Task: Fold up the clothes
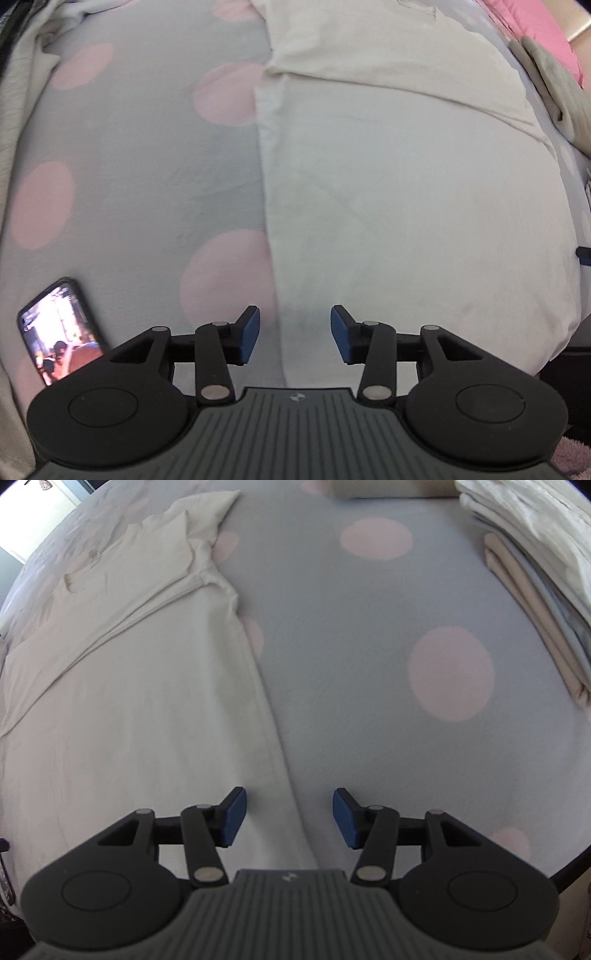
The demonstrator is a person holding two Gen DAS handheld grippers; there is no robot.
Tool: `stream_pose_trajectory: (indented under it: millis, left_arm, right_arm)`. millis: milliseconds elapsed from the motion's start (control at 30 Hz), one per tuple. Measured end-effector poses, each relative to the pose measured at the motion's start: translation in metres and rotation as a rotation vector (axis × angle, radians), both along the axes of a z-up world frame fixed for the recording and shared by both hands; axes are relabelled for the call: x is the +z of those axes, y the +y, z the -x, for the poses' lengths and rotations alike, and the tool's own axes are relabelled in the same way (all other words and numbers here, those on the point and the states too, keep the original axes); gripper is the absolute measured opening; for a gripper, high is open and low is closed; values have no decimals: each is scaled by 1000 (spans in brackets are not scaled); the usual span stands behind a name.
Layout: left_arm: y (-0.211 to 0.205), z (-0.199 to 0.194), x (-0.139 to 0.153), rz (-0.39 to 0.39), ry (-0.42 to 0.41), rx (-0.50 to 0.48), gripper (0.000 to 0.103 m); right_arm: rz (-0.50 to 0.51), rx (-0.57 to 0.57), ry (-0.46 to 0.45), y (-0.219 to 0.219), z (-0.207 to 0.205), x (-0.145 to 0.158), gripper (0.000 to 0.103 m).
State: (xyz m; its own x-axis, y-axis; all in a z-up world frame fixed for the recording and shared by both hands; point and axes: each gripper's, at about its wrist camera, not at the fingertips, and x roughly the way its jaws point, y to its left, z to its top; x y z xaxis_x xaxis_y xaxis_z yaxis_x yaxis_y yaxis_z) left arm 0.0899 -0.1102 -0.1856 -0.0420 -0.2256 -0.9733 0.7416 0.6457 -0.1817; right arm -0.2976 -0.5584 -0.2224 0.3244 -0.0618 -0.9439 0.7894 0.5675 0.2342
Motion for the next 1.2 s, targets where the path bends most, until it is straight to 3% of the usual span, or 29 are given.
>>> stream_pose_trajectory:
  millis: [67,167,233,367,433,600,767,967,1200]
  left_arm:
    - [-2,8,-7,-38,-14,-25,40]
    - [-1,15,-6,-36,-28,-51,39]
    - [0,17,-5,-32,-18,-48,32]
    - [2,22,1,-3,-10,-68,2]
    - [5,23,7,20,-7,-67,2]
    - [14,13,28,106,13,-37,2]
    - [18,-10,51,177,-24,12,2]
    - [-15,-46,55,242,-82,31,2]
    - [-53,-60,52,192,-185,-21,2]
  right_arm:
    - [-7,31,-2,6,-6,-1,54]
    - [22,92,35,16,-14,-5,54]
    - [51,137,63,24,-19,-8,52]
    - [18,143,44,23,-18,-5,13]
    - [10,146,23,22,-17,1,6]
    - [14,85,-101,10,-8,29,5]
    - [58,26,-194,-3,-11,51,4]
    - [138,-27,-293,-18,-30,68,4]
    - [257,16,-230,-22,-80,60,5]
